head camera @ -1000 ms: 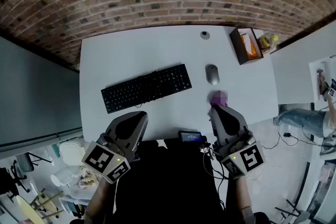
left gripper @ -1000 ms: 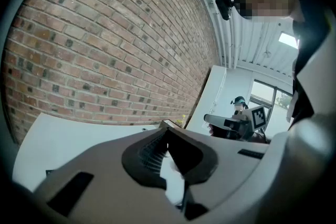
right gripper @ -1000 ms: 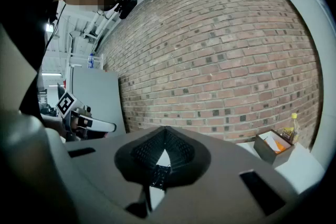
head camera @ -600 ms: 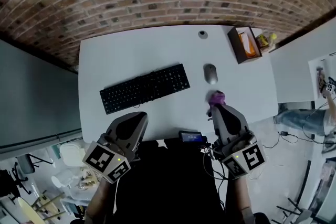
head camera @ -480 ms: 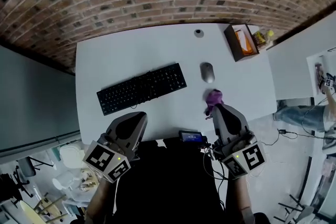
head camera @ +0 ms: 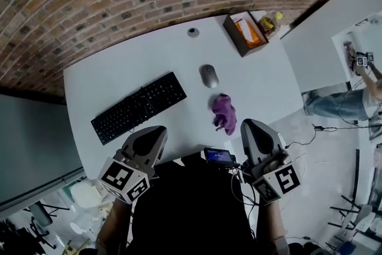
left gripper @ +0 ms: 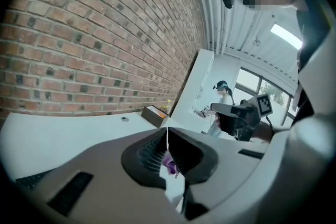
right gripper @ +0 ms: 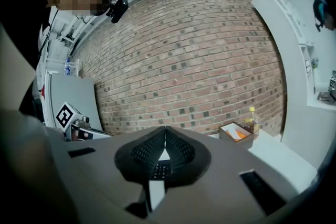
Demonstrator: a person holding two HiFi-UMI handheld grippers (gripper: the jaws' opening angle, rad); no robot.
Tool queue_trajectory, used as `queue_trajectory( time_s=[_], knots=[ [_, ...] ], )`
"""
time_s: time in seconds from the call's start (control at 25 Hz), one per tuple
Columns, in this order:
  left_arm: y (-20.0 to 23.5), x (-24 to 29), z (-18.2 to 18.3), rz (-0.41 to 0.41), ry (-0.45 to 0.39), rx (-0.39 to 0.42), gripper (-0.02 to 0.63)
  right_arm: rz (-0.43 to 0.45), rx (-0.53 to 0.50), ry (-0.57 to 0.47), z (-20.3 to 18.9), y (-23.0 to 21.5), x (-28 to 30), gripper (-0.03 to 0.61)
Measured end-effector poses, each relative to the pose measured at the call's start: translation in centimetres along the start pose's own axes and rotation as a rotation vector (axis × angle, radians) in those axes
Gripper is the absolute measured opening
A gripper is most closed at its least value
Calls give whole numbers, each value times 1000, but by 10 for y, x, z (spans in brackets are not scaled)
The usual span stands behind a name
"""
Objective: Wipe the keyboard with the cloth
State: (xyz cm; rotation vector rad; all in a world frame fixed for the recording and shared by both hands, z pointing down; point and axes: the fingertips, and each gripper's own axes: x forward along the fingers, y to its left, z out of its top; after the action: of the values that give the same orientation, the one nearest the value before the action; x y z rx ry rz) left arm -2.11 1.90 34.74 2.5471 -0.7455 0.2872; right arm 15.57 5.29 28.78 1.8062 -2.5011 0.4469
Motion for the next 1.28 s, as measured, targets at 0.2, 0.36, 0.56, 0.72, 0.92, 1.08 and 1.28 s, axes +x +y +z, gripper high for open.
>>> queue_trajectory(
  time_s=[0.2,0.36,0.56,0.72,0.92,1.08,1.28],
  knots=[
    [-19,41,-12,-62,72,47,17,-63,25,7,-6,-30,-29,18],
    [-32,70,-21,-114,113,66,17,-98,46,21,-15,-44,-46,18],
    [-51,102,-36,-179,175,93,18,-132,70,37,-22,-57,-61,18],
    [-65,126,-50,-227,220,105,58,-156,85,49,-28,-63,-72,18],
    [-71,156,-70,-254,268,127,104,-183,96,65,-35,-67,-82,18],
    [-73,180,-83,-249,281,133,124,-204,104,78,-39,-73,-89,18],
    [-73,200,-101,-232,317,127,150,-231,113,92,-42,-78,-97,18]
  ],
)
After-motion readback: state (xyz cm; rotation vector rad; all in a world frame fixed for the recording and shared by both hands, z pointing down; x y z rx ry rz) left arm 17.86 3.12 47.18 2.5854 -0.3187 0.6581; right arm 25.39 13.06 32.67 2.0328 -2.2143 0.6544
